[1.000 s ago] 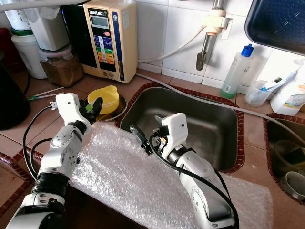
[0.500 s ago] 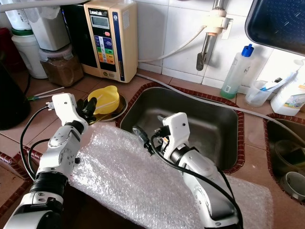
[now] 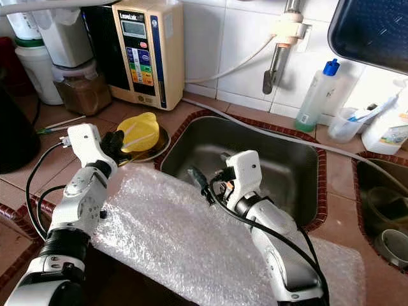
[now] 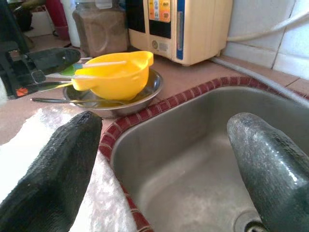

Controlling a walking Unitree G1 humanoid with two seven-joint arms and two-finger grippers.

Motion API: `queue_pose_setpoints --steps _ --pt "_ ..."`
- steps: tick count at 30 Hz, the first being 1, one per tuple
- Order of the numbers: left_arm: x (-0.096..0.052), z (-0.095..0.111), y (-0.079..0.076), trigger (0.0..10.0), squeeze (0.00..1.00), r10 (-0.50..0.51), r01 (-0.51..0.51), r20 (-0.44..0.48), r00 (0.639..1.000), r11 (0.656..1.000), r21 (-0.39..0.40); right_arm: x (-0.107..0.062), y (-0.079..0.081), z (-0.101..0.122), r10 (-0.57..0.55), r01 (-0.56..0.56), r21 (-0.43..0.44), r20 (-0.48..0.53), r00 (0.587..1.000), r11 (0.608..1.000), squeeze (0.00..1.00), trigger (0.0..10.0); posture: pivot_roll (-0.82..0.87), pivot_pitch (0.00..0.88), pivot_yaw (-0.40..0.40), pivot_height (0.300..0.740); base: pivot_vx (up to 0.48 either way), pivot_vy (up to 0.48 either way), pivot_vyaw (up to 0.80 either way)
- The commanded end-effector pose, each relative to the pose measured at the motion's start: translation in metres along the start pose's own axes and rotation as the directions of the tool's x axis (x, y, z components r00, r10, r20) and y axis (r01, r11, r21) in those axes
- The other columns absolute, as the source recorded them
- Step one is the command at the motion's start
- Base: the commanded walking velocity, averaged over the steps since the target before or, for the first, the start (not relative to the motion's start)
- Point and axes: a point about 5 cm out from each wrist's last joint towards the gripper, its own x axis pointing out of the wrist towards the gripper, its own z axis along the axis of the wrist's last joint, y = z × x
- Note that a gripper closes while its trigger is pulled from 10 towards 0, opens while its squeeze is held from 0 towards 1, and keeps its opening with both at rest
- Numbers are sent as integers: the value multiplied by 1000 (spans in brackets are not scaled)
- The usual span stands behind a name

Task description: Kitchen organization

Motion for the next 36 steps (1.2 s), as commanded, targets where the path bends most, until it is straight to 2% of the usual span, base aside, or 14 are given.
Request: queue_pose_setpoints --steps 1,6,9,13,15,17,18,24,29,31,33,34,35,36 --pt "2 11 -4 0 0 0 1 31 1000 1000 -31 3 -2 2 -14 14 -19 20 1000 1000 0 10000 3 0 -40 740 0 0 0" --pt "-2 19 -9 0 0 -28 31 68 997 998 -54 6 -12 3 -87 88 -33 24 996 996 0 10000 6 0 -41 740 0 0 0" --pt "-4 20 -9 0 0 -26 31 81 996 998 -60 6 -13 4 -70 70 9 20 997 998 0 10000 4 0 -40 740 0 0 0" --pt "-7 23 -10 0 0 -36 45 105 994 996 -83 5 -14 2 -78 78 6 19 997 997 0 10000 3 0 -38 740 0 0 0" --pt "-9 27 -14 0 0 -57 70 129 990 993 -99 5 -15 2 -80 80 6 21 997 997 0 10000 3 0 -38 740 0 0 0" --pt "-11 33 -27 0 0 -153 180 177 972 973 -148 6 -17 2 -94 94 6 28 995 996 0 10000 4 0 -36 740 0 0 0" --pt "-11 33 -27 0 0 -153 180 177 972 973 -148 6 -17 2 -94 94 6 28 995 996 0 10000 4 0 -36 740 0 0 0" --pt "-18 50 -54 0 0 -326 389 274 905 894 -221 9 -21 6 -112 112 6 48 993 994 0 10000 7 0 -35 740 0 0 0" --pt "-30 58 -74 0 0 -462 552 328 824 786 -279 10 -22 6 -117 117 5 56 992 993 0 10000 12 0 -32 740 0 0 0" --pt "-35 52 -82 0 0 -532 609 301 791 729 -313 12 -24 8 -131 130 21 78 988 991 0 10000 14 0 -29 740 0 0 0" --pt "-37 50 -85 0 0 -559 632 296 774 706 -319 13 -26 11 -147 143 52 99 984 988 0 10000 12 0 -27 740 0 0 0" --pt "-38 48 -88 0 0 -577 645 288 764 691 -327 15 -30 15 -166 155 100 114 979 983 0 10000 12 0 -27 740 0 0 0" --pt "-42 45 -94 0 0 -619 678 278 735 649 -345 20 -38 25 -207 166 245 152 966 955 0 10000 13 0 -26 740 0 0 0" --pt "-44 42 -98 0 0 -644 694 267 717 626 -356 24 -42 30 -227 163 326 171 959 931 0 10000 15 0 -26 740 0 0 0"
